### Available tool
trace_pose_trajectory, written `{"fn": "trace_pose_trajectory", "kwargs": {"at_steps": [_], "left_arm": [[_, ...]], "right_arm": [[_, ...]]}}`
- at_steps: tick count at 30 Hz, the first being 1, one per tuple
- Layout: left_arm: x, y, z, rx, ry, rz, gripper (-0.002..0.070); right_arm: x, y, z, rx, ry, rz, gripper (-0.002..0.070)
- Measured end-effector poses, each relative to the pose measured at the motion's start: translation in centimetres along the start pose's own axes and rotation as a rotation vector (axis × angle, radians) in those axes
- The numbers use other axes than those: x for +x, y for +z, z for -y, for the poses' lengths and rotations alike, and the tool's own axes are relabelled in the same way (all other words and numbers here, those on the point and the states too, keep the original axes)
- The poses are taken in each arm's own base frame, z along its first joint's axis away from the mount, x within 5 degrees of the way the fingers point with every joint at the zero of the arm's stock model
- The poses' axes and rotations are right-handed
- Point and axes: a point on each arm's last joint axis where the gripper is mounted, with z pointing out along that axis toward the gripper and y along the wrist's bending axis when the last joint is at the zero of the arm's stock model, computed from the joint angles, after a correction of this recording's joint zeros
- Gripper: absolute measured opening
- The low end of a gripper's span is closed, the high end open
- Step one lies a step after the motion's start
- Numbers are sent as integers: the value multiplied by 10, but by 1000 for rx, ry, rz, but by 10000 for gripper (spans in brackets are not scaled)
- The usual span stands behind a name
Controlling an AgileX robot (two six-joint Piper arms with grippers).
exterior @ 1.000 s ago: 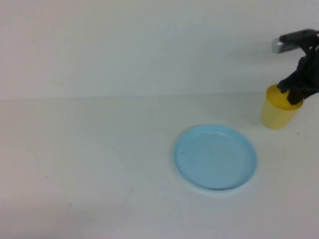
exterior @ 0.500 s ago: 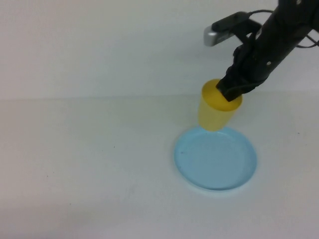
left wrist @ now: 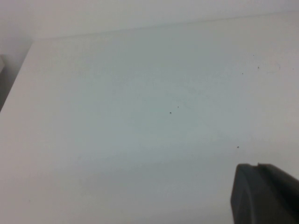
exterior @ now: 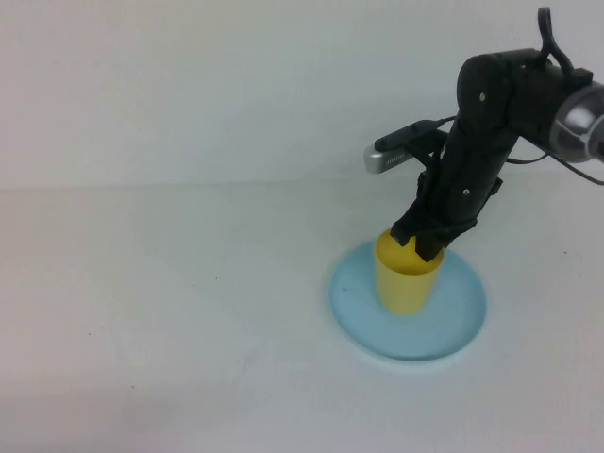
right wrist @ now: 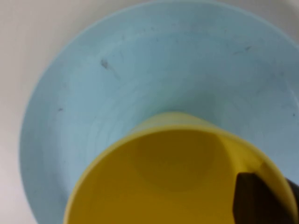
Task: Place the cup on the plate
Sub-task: Place the cup on the plate
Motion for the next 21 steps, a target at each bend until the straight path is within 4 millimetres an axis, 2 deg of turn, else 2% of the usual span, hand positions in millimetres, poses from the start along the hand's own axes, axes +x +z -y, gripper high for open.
{"fn": "trace_pose_trajectory", "kwargs": {"at_steps": [11,16,21], "left_arm": [[0,0,0,0,-2,0,1],[0,0,0,0,-2,0,1],[0,0,0,0,-2,0,1]], "right_arm": [[1,5,3,25,-14,-17,52],[3,4,3,19,-22,-42,174],[-3,-8,3,26,-31,-19,305]]}}
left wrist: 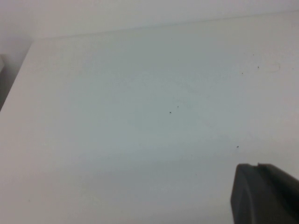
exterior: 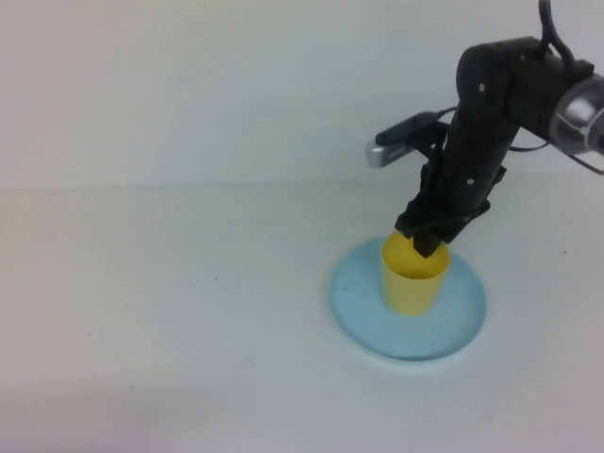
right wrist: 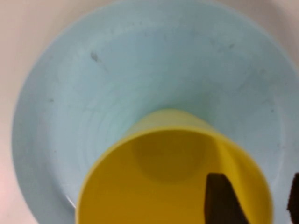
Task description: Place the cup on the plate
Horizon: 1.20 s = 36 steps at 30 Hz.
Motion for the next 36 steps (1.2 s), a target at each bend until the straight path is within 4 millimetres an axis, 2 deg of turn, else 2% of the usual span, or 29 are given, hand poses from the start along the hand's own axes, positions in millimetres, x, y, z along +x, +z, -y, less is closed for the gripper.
{"fn": "trace_pose_trajectory", "kwargs": {"at_steps": [4,8,10,15,19,24,27,32,36], "left_arm": [[0,0,0,0,0,0,1],[0,0,0,0,0,0,1],[0,0,0,0,2,0,1],[0,0,0,0,2,0,1],[0,0,0,0,2,0,1],[0,0,0,0,2,0,1],[0,0,0,0,2,0,1],[0,0,0,0,0,0,1],[0,0,0,0,0,0,1]], "right_arm": [[-8,-18,1,14,9,53,335],[-11,-56,-2,39,5,144,302],[-8,-86,-6,56,1,206,255],[15,-173,-19,123,-19,370,60],[45,-239,-34,167,-31,510,13],[108,-328,-60,225,-17,732,3],[152,-371,-77,244,-1,858,1],[234,-428,-106,286,-6,1064,1],[297,-456,-126,319,-20,1207,1]]}}
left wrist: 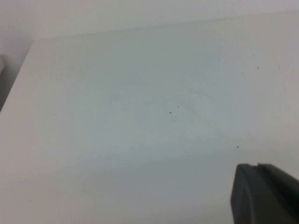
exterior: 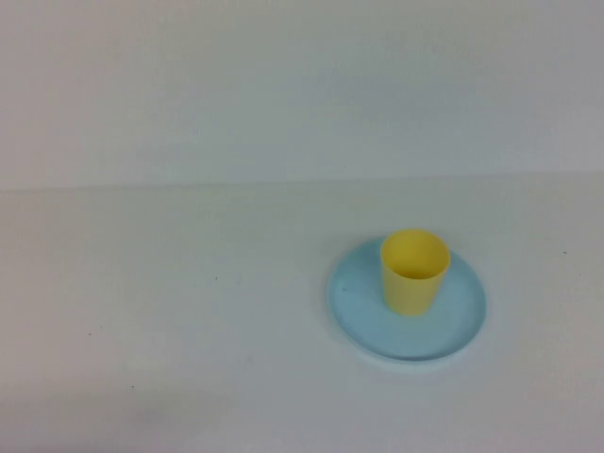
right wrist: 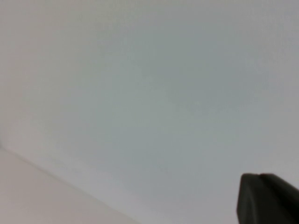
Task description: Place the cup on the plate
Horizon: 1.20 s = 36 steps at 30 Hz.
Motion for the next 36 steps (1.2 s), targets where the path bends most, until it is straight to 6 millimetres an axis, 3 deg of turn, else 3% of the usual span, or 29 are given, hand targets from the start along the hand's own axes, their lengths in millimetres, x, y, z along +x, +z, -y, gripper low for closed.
{"fn": "trace_pose_trajectory", "kwargs": {"at_steps": [5,8,11,14,19,22,25,30,36], "left_arm": [[0,0,0,0,0,0,1],[0,0,0,0,0,0,1],[0,0,0,0,0,-2,1],[0,0,0,0,0,-2,1],[0,0,0,0,2,-2,1],[0,0,0,0,2,-2,1],[0,0,0,0,2,-2,1],[0,0,0,0,2,-2,1],[0,0,0,0,2,-2,1]], "right_arm": [[5,-75,-2,64,-56,142,1],[11,-93,0,156,-89,226,1],[29,-83,-3,242,-52,309,1],[70,-55,-10,257,13,325,1],[177,-11,-25,239,113,169,1],[235,0,-34,250,135,62,1],[280,4,-41,294,145,21,1],[329,7,-48,377,187,57,1],[373,16,-52,473,270,11,1]]}}
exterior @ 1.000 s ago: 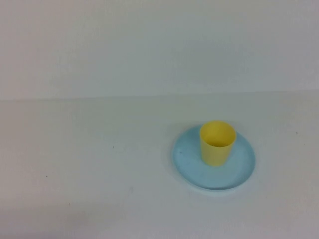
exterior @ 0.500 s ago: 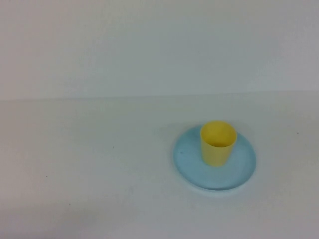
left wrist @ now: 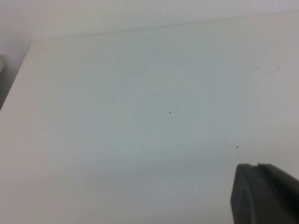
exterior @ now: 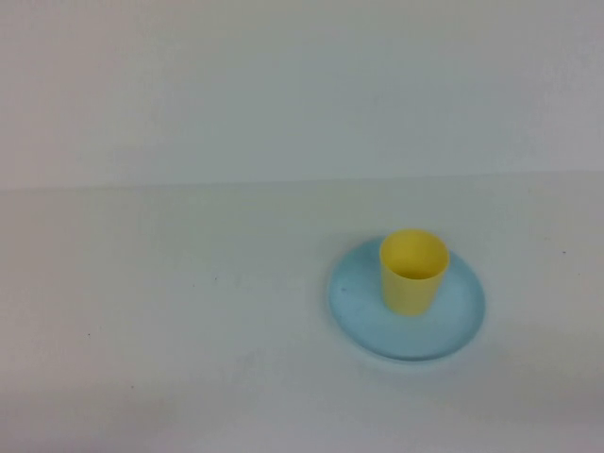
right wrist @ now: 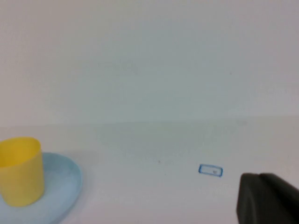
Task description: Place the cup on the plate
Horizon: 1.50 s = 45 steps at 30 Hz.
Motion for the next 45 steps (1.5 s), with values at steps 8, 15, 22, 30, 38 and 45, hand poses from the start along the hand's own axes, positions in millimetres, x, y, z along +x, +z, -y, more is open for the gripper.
{"fn": "trace_pose_trajectory", "kwargs": {"at_steps": [8,15,22,30,38,45], "left_arm": [[0,0,0,0,-1,0,1],[0,0,0,0,-1,0,1],[0,0,0,0,-1,0,1],[0,0,0,0,0,0,1],[0,0,0,0,0,0,1],[0,0,0,0,-4,0,1]], "right_arm": [[54,15,6,97,84,-156,0],[70,18,6,95,98,-210,0],[71,18,6,91,98,-220,0],[72,17,11,150,65,-233,0],[72,16,15,182,50,-237,0],[72,17,10,74,9,-241,0]]}}
